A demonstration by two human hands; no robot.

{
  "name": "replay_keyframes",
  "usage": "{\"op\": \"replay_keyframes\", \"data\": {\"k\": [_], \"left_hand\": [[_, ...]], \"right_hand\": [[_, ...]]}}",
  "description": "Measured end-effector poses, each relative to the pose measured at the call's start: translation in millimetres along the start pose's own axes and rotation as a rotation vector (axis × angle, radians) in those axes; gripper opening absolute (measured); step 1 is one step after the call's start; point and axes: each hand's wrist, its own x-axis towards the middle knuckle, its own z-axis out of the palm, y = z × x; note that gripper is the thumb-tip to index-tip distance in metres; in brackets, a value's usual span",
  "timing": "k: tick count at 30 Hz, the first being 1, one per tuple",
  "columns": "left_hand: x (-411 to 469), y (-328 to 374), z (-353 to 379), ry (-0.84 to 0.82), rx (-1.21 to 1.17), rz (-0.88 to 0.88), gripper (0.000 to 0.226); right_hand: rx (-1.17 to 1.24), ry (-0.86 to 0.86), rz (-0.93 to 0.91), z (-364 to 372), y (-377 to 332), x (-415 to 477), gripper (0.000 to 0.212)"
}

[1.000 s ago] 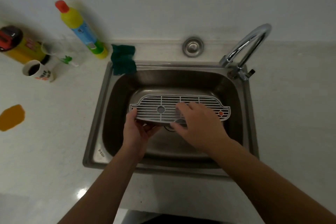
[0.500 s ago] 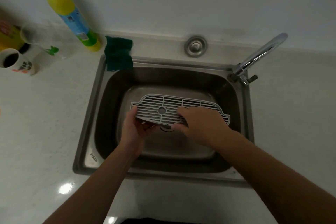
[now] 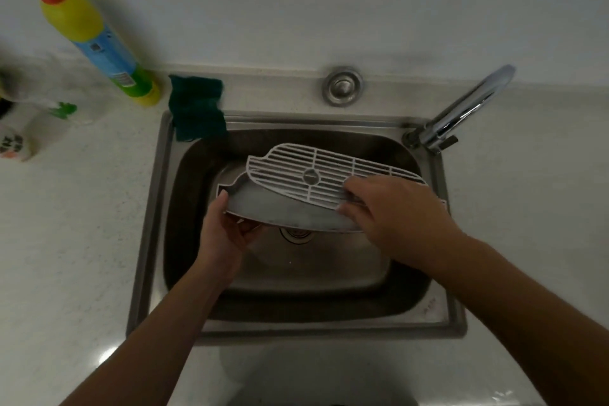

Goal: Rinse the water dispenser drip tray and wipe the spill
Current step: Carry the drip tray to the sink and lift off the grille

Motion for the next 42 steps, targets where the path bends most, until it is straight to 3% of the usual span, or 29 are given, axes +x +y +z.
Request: {"op": "replay_keyframes", "data": {"k": [5, 9, 12, 17, 26, 31, 37, 42], "left_hand": [[-6.0, 2.6, -2.8, 0.040, 0.023, 0.056, 0.052], [-18.7, 5.0, 1.5, 0.059, 0.122, 0.144, 0.030], [-29.7, 4.7, 8.6, 0.081, 0.186, 0.206, 0.043], [-49.2, 0.1, 20.8, 0.077, 0.312, 0.339, 0.037], [-79.4, 7.7, 51.4, 0.011, 0.505, 0.552, 0.033], [-98.1, 14.1, 71.2, -0.081, 0.899, 0.817, 0.036], [-106.2, 17.5, 86.9, -0.195, 1.424, 0.939, 0.065], [-103.0, 8.1, 87.6, -0.195, 1.573, 0.998, 0.069]], "right_hand": [[0.086, 0.050, 0.166, -0.5, 45.9, -38.2, 0.024], [0.030, 0.028, 0.316, 19.1, 89.7, -58.7, 0.018], [0.012, 0.016, 0.379, 36.3, 117.4, -71.5, 0.021], [-0.066, 0.013, 0.364, 67.1, 157.4, -85.1, 0.024], [-0.071, 0.179, 0.255, 107.4, 189.8, -99.5, 0.022], [-0.062, 0.249, 0.272, 116.7, 197.8, -101.6, 0.022], [0.006, 0.243, 0.351, 118.9, 198.1, -102.5, 0.028], [0.052, 0.243, 0.386, 116.0, 198.0, -105.1, 0.028]]}}
